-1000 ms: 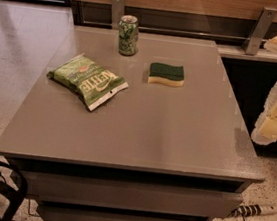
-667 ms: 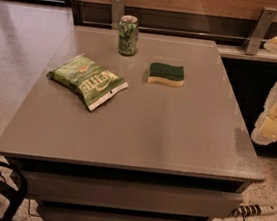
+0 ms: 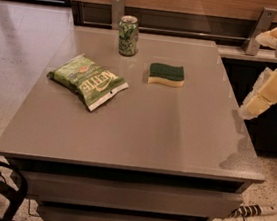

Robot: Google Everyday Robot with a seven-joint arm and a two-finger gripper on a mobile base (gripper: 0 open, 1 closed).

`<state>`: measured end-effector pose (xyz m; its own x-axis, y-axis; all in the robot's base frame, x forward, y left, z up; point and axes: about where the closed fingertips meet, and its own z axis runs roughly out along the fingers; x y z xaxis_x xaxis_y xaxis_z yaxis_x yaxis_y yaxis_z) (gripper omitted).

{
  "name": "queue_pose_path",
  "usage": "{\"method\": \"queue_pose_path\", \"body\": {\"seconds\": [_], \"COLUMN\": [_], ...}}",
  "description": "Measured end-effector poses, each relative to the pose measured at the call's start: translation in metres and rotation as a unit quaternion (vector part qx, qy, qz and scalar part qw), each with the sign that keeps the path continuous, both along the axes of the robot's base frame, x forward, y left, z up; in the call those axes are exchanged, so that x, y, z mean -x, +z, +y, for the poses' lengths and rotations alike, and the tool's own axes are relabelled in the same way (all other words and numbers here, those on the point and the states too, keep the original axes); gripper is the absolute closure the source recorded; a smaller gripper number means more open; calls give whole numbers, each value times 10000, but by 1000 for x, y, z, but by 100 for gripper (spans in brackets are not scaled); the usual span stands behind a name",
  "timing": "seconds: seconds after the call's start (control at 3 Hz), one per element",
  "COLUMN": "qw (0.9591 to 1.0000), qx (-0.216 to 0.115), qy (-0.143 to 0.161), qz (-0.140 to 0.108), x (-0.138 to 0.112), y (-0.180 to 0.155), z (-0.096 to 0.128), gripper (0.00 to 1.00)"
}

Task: Pick sponge

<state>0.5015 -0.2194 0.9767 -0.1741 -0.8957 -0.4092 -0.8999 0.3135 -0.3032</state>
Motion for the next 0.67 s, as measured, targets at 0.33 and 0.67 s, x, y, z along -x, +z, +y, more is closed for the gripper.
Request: {"method": "queue_pose_path", "body": {"seconds": [0.33, 0.67], "qw": [9978, 9933], "qx": [-663, -1148], "qy": [28, -99], "qz": [-76, -85], "x": [-44, -69], "y": [-26, -58], "z": [1, -2], "gripper": [0, 0]}}
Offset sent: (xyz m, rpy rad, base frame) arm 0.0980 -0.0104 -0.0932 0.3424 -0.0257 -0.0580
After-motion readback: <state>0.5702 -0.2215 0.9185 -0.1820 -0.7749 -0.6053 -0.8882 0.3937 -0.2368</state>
